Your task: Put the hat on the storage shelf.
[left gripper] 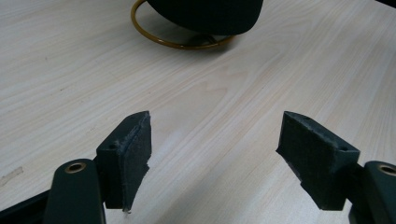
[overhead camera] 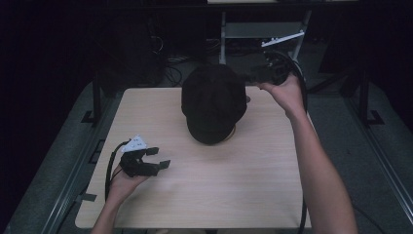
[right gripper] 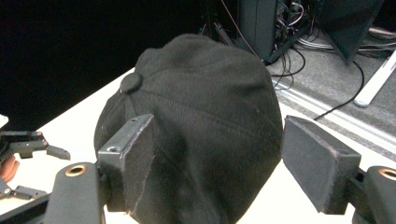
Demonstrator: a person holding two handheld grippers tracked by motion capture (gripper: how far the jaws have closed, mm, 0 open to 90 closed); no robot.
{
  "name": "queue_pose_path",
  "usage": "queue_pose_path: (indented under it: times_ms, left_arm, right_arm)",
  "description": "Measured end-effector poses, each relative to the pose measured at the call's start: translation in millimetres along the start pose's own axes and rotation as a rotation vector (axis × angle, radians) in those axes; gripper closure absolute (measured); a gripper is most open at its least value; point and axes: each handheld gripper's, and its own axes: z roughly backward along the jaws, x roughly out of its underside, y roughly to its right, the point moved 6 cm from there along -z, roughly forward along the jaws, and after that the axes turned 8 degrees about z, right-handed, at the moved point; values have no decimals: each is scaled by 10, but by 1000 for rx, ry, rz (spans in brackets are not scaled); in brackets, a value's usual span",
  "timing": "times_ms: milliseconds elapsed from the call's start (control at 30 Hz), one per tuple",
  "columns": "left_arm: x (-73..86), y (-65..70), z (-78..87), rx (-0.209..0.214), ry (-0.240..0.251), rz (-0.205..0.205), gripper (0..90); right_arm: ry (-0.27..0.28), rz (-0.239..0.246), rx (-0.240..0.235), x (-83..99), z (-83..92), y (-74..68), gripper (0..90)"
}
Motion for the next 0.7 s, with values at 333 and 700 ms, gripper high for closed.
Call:
queue_pose_path:
  times_ms: [333,700]
  left_arm:
    - [3,0,-13,-1,0,12,242]
    - [7,3,-21,-1,-4,12,239]
  right_arm:
    - [4,-15,-1,164,92,39,243]
    - [12,-27,-14,364,186,43,227]
